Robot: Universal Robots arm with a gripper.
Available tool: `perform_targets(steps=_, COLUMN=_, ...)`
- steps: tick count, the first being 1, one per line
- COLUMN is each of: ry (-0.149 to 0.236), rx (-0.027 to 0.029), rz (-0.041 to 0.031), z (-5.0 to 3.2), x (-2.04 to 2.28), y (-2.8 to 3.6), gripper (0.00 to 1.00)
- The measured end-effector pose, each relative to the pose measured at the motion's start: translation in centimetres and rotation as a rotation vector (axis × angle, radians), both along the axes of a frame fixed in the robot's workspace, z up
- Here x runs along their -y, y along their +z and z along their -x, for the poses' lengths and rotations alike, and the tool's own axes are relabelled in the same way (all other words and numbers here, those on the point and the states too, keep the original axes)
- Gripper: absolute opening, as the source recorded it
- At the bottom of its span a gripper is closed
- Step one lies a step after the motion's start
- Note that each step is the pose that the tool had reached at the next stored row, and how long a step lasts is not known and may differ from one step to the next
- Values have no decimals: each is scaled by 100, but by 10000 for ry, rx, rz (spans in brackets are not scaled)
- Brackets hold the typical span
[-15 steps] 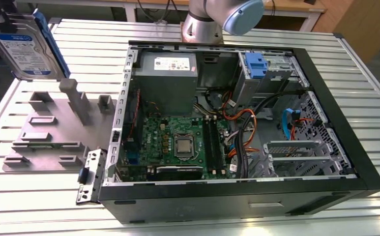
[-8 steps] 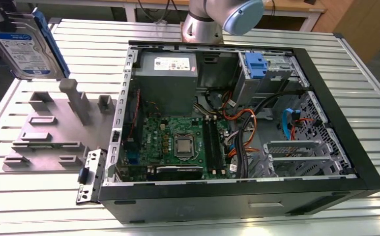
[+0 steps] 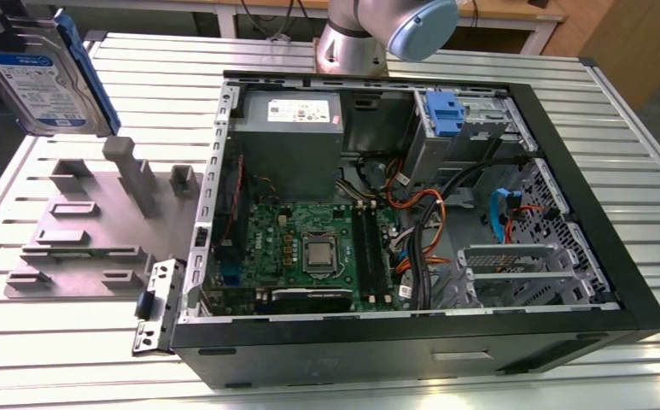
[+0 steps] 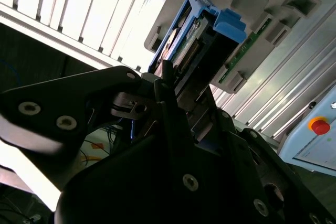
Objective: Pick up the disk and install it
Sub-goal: 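Pick up the disk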
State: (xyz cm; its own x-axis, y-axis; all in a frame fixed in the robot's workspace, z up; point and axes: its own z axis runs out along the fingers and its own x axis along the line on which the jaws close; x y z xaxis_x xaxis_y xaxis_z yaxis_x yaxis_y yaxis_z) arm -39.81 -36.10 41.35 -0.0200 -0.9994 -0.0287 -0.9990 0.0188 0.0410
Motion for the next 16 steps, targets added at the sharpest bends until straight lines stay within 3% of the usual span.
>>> perform_targets(steps=16, ry=0, rx=0, rz=0, z=0, x=0, y=56, gripper=35)
